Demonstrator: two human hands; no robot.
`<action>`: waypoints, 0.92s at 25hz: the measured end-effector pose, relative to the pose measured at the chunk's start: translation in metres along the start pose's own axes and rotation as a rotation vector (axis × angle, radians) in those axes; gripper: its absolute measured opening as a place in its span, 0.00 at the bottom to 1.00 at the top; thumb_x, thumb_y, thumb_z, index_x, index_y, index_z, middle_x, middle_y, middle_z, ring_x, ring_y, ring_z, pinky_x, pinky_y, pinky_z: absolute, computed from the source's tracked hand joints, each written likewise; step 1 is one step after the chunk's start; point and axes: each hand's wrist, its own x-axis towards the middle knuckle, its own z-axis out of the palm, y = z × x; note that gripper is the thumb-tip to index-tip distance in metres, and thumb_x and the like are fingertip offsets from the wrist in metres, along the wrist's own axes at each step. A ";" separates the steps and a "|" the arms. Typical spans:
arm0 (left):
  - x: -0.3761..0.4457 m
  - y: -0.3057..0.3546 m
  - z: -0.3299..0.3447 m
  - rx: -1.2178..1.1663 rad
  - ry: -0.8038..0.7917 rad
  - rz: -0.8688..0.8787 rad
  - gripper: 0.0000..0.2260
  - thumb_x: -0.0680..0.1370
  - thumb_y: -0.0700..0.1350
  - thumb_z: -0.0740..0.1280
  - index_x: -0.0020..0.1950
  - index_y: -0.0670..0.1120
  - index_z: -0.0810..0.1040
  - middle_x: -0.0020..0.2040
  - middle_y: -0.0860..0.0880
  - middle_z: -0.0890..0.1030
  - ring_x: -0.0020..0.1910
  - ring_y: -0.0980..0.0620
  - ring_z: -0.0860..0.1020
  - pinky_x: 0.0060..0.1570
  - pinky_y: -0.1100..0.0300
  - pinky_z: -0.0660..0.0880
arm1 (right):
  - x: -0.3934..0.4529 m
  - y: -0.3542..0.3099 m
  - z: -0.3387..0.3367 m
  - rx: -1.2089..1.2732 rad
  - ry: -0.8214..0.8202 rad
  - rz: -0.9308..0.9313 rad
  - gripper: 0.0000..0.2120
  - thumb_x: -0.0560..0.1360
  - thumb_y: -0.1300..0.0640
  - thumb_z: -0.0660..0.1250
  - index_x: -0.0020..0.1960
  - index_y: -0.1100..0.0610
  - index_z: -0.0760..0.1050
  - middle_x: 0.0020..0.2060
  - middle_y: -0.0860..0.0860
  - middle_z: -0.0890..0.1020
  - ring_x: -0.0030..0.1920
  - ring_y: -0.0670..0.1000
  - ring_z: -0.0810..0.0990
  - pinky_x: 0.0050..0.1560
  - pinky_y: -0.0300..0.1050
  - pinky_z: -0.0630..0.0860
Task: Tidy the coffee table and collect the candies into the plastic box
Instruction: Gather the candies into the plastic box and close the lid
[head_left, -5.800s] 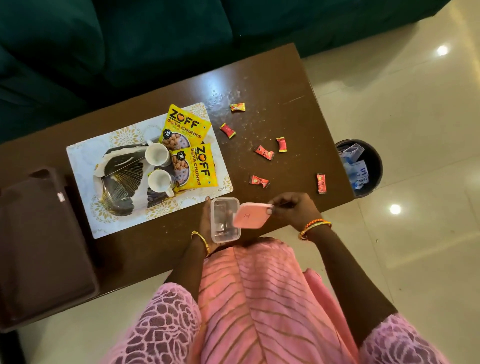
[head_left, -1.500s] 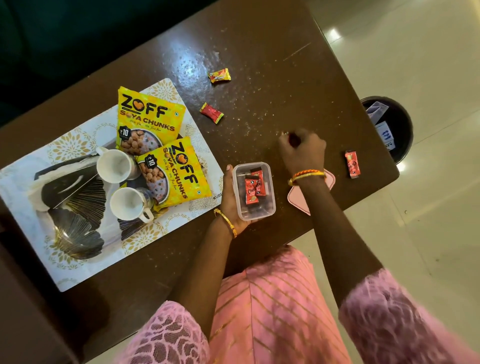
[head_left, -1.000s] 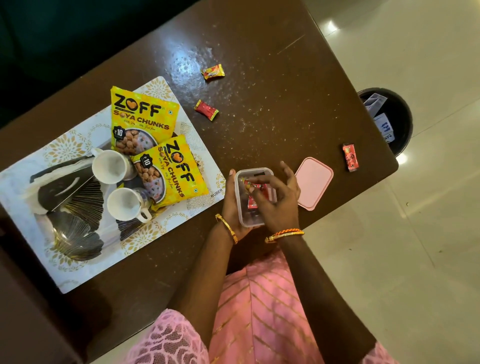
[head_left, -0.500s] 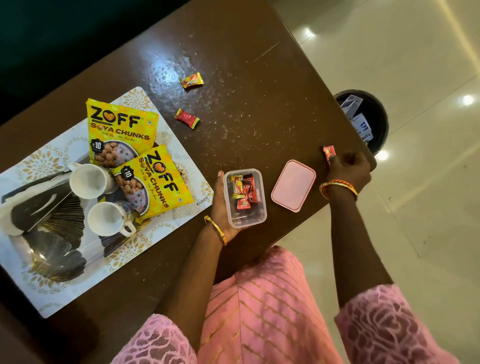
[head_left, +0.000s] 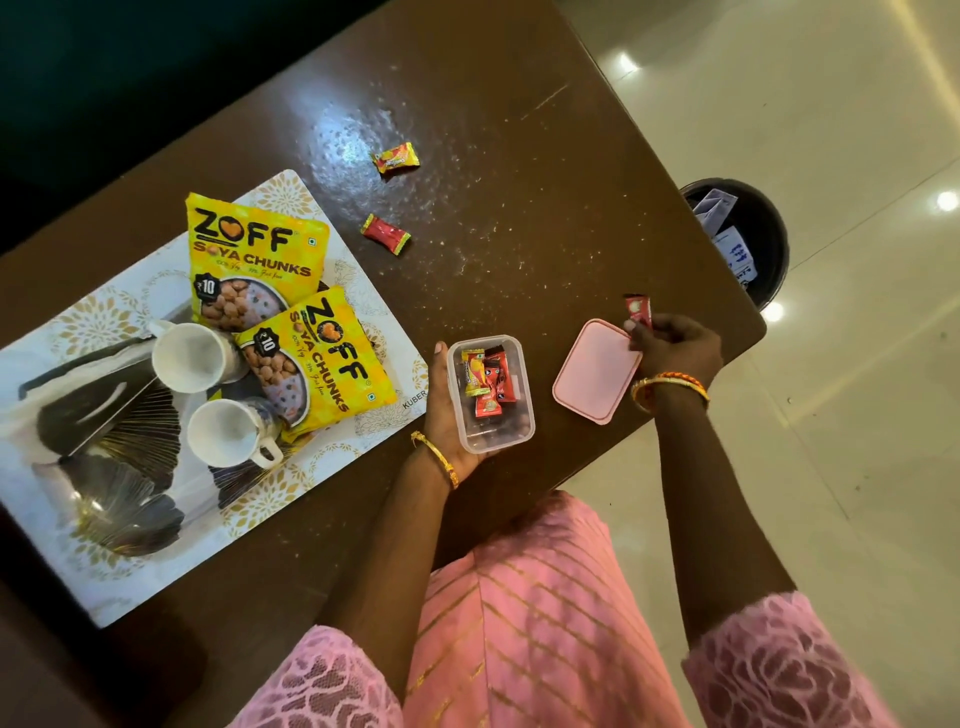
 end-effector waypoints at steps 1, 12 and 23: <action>0.000 0.001 -0.002 -0.011 -0.002 0.001 0.32 0.72 0.72 0.47 0.59 0.52 0.74 0.47 0.49 0.84 0.42 0.48 0.84 0.38 0.48 0.82 | -0.014 -0.002 0.002 0.014 -0.054 -0.012 0.15 0.67 0.59 0.75 0.53 0.62 0.81 0.44 0.52 0.82 0.35 0.44 0.77 0.39 0.38 0.74; -0.017 0.000 -0.011 -0.101 -0.045 0.146 0.28 0.71 0.70 0.55 0.53 0.52 0.83 0.51 0.49 0.85 0.52 0.48 0.82 0.55 0.46 0.77 | -0.118 -0.018 0.034 -0.256 -0.457 -0.435 0.08 0.74 0.57 0.67 0.51 0.58 0.82 0.47 0.56 0.80 0.44 0.50 0.76 0.40 0.36 0.74; -0.018 0.010 -0.010 -0.137 -0.079 0.173 0.31 0.58 0.66 0.72 0.54 0.50 0.82 0.52 0.46 0.82 0.52 0.47 0.79 0.50 0.49 0.79 | -0.072 -0.114 0.175 -0.385 -0.567 -0.818 0.16 0.69 0.58 0.71 0.56 0.61 0.77 0.55 0.62 0.78 0.58 0.61 0.75 0.55 0.51 0.73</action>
